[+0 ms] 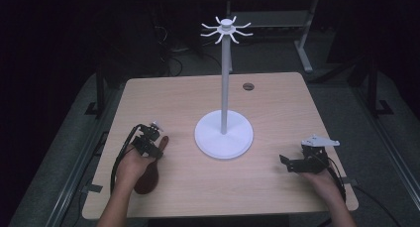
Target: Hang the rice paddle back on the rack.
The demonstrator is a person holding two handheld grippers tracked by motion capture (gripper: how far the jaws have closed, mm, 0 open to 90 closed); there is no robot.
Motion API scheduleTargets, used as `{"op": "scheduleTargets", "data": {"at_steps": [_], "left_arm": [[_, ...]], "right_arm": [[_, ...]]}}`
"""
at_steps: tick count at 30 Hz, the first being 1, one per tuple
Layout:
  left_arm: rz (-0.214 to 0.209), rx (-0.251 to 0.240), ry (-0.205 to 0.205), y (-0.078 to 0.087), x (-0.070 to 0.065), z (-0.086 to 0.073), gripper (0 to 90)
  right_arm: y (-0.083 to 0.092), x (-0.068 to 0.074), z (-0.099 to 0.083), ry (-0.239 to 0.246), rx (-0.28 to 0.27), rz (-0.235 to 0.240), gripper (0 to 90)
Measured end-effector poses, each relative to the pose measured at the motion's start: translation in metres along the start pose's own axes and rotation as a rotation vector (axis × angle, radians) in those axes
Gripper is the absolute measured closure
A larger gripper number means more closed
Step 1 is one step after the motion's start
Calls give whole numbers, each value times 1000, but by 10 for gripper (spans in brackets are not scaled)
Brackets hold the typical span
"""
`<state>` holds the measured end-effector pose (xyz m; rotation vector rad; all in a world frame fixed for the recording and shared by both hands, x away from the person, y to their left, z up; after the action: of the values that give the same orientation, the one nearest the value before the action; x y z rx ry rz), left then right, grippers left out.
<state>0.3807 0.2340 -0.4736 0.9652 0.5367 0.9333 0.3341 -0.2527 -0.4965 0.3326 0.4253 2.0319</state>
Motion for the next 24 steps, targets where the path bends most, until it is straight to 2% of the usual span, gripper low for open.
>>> {"op": "scheduleTargets", "data": {"at_steps": [6,14,17,18,21,22,23,24], "left_arm": [[4,-13,-1,1,1,-1,748],[0,-22,-3,1,1,-2,761],[-14,-28,-11,1,3,-2,761],[-41,-55,-9,1,6,-3,762],[-62,-71,-1,1,8,-4,762],[-84,-97,9,3,8,-4,762],[-84,-97,9,3,8,-4,762],[-103,-126,11,5,8,-2,762]], "right_arm": [[-1,3,1,10,3,3,12],[-1,4,1,14,5,7,12],[-1,4,1,15,3,9,12],[-1,4,1,16,0,9,12],[-1,4,1,15,-1,10,12],[-1,4,1,13,-1,11,12],[-1,4,1,13,-1,11,12],[-1,4,1,12,-1,12,12]]}}
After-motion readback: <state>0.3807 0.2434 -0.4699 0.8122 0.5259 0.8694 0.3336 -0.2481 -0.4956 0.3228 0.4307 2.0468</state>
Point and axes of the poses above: each handheld gripper's, and its own axes: y roughly backward along the jaws, z roughly out of its top, x roughly to its left, the point moved 4 cm from there along -y, roughly forward along the jaws, and after that the axes turned 13 degrees about -x, right-handed, at the moved point
